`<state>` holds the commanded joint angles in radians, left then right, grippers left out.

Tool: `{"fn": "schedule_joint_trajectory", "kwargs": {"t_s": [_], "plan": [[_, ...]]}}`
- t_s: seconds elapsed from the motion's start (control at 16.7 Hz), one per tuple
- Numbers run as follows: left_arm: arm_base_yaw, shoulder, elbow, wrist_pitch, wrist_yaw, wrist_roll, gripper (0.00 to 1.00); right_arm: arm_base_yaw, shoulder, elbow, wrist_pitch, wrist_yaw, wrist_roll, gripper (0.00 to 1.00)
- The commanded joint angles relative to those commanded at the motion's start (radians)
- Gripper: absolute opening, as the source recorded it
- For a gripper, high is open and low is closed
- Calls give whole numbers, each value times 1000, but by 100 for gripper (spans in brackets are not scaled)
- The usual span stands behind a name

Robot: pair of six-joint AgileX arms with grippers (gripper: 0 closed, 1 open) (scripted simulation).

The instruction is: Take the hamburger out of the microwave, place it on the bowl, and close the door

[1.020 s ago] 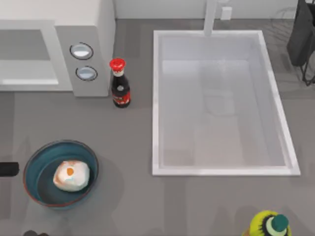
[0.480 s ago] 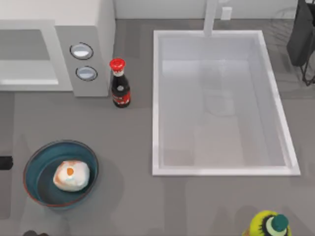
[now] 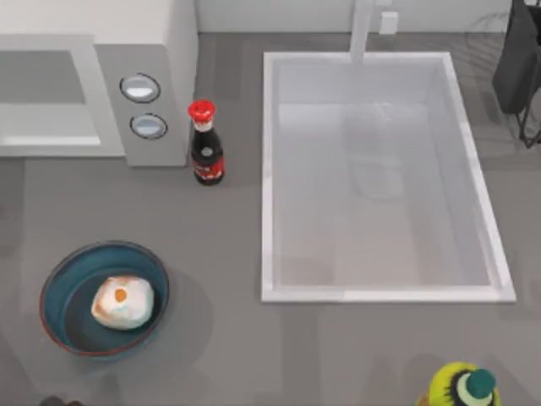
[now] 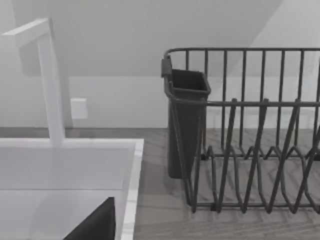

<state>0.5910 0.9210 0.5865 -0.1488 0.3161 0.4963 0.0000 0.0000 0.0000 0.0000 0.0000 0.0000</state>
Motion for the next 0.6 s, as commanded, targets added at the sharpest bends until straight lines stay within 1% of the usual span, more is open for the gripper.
{"fn": "schedule_joint_trajectory", "kwargs": {"t_s": [0.18,0.3,0.42,0.6], "plan": [[201,264,234,-184,117,152,0,0,0,0,0,0,0,100],[297,417,375,-301,188,235,0,0,0,0,0,0,0,100],[356,542,492,-405,249,299,0,0,0,0,0,0,0,100],[401,671,617,-521,313,358,0,0,0,0,0,0,0,100]]}}
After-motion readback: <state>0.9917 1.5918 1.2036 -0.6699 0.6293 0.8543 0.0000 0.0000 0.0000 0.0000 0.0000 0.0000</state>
